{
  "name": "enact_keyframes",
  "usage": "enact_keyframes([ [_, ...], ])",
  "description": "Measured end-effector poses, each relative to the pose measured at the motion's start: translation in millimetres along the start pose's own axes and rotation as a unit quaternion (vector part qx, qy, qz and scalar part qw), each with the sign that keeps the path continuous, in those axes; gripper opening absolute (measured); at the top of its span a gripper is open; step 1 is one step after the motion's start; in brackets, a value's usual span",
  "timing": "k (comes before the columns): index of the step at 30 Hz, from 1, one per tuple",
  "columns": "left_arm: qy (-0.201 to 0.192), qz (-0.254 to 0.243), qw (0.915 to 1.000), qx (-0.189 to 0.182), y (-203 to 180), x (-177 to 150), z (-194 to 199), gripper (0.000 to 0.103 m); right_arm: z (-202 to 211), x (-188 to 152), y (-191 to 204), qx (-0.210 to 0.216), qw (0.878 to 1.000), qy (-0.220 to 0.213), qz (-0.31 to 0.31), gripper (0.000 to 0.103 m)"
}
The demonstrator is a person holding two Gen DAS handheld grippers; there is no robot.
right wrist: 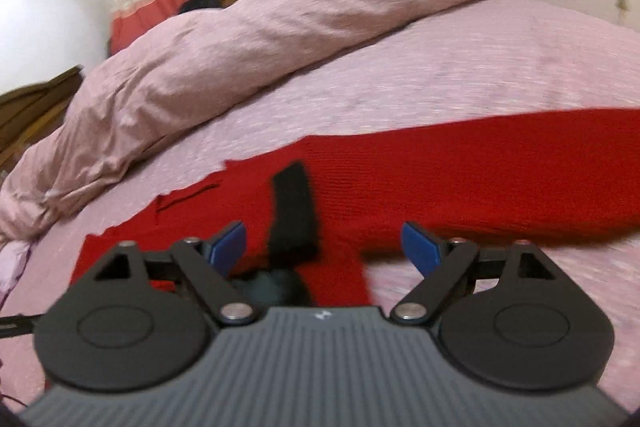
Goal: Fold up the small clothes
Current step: 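Move the right tool to the black cuff of the other sleeve, then close the right tool on the black cuff and lift it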
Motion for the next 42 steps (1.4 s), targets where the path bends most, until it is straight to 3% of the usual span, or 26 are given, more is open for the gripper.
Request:
enact_keyframes([
  [9,0.007,-0.006,0.9999,0.006,-7.1,-10.2,8.2,0.073,20.6,0.5,-110.4,-0.117,0.988,-0.015,-0.094,0.086],
  [13,0.019,0.011,0.9997,0.010,-4.3,-16.8,3.0,0.073,11.1,-3.2,-141.8,-0.137,0.982,-0.004,-0.130,0.086],
  [15,0.023,0.014,0.9996,0.011,-4.0,-19.2,0.6,0.073,2.6,-8.3,-150.2,-0.136,0.980,0.011,-0.144,0.085],
  [30,0.038,0.024,0.9985,0.031,4.9,-22.4,-6.2,0.073,-25.2,10.5,-171.5,-0.156,0.972,-0.049,-0.169,0.085],
  [34,0.038,0.018,0.9987,0.027,1.8,-22.9,-5.9,0.073,-33.1,17.0,-182.9,-0.141,0.969,-0.068,-0.192,0.085],
  [42,0.038,0.020,0.9988,0.024,4.5,-21.6,-6.7,0.073,-32.8,21.6,-197.8,-0.104,0.965,-0.062,-0.233,0.084],
])
Point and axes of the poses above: each gripper's, at about its wrist camera, not at the fingertips, and z roughly against the way its jaws point, y to its left, x to its top, the point moved 5 cm from there along -z, roughly the way its jaws point, and after that the axes turned 14 degrees about -x, right-handed, at the moved point
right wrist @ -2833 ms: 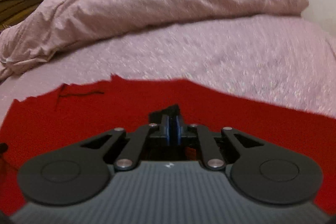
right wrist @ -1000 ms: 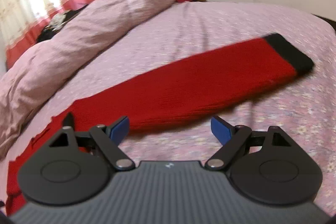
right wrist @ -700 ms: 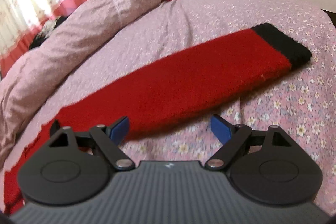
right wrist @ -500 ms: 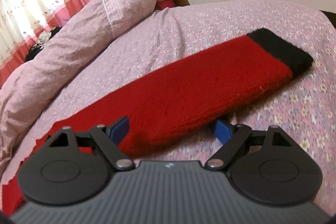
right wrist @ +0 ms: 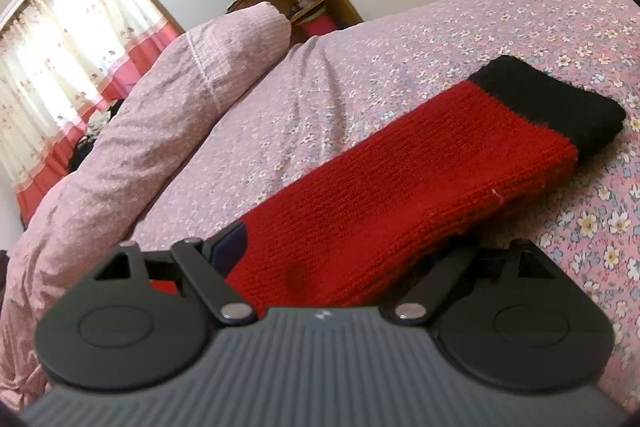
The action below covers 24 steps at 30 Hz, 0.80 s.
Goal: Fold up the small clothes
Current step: 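Close the right tool on the black cuff and lift it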
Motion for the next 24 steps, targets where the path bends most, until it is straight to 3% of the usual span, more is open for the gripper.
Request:
enact_keyframes([
  [7,0.003,0.009,1.0000,0.003,5.4,1.0,0.0,0.073,2.8,8.2,-15.7,0.007,0.997,0.010,-0.077,0.077],
  [14,0.001,0.011,0.9999,-0.001,5.8,1.1,0.7,0.073,3.8,18.2,-25.8,-0.002,0.990,0.009,-0.137,0.076],
  [16,0.001,0.011,0.9999,-0.001,5.8,0.8,0.8,0.073,3.5,21.1,-27.7,-0.018,0.990,0.003,-0.136,0.046],
  [18,0.001,0.012,0.9999,-0.002,5.9,0.8,0.5,0.073,1.2,23.5,-30.0,-0.037,0.991,0.004,-0.128,0.023],
  [24,0.001,0.013,0.9999,0.000,7.7,0.4,-0.6,0.073,14.7,31.4,-9.1,-0.010,0.998,-0.012,-0.060,0.015],
])
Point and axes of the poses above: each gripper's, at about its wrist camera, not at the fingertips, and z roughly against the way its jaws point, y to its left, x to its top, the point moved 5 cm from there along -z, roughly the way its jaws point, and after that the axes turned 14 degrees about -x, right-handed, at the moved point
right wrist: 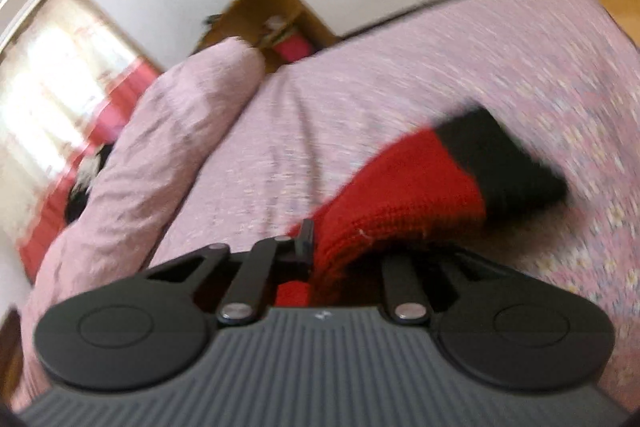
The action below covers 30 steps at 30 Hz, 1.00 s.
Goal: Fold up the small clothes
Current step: 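Close the right tool on the black cuff and lift it, then carry the held sleeve across the cardigan front with the right tool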
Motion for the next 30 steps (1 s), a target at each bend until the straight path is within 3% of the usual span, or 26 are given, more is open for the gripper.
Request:
enact_keyframes([
  [7,-0.002,0.002,1.0000,-0.006,1.1,0.2,1.8,0.073,34.8,-3.5,66.3,0.068,0.993,-0.017,0.099,0.015],
  [13,-0.009,0.014,0.9998,-0.009,8.2,1.2,5.5,0.073,63.5,-23.9,129.4,0.141,0.979,-0.002,0.147,0.015],
  [18,-0.012,0.028,0.9995,-0.011,18.0,1.5,8.3,0.073,84.8,-48.8,180.0,0.197,0.965,0.014,0.174,0.015],
  [30,-0.027,0.052,0.9981,-0.020,40.0,8.9,17.9,0.073,125.7,-129.3,278.4,0.278,0.929,0.055,0.237,0.015],
])
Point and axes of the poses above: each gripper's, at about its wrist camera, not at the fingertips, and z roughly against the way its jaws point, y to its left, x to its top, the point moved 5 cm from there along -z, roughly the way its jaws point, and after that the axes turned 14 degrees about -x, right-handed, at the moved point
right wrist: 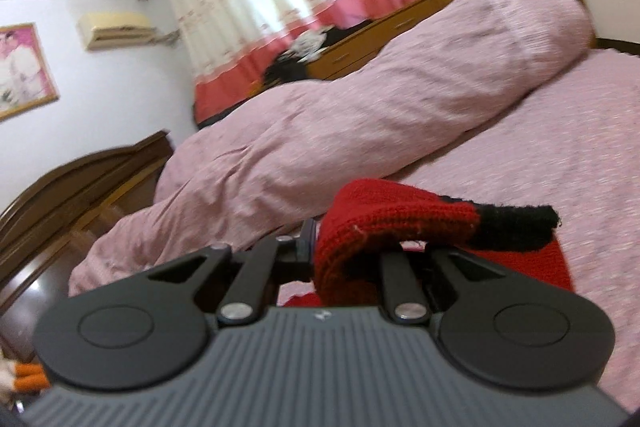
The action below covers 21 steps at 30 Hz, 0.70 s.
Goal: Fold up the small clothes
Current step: 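Carry the held sleeve across the cardigan front with the right tool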
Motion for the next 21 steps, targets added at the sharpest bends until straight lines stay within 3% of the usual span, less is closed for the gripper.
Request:
enact_keyframes([
  [5,-0.010,0.026,0.9995,-0.014,11.5,4.1,6.7,0.073,-13.5,-26.4,50.0,0.036,0.999,0.027,0.023,0.015],
  [10,-0.017,0.038,0.9989,-0.020,21.5,5.2,10.3,0.073,-28.8,-64.7,92.6,0.051,0.994,0.046,0.084,0.015],
  [21,-0.018,0.035,0.9990,-0.022,29.6,4.7,11.5,0.073,-68.4,-148.2,108.2,0.029,0.980,0.166,0.109,0.017],
])
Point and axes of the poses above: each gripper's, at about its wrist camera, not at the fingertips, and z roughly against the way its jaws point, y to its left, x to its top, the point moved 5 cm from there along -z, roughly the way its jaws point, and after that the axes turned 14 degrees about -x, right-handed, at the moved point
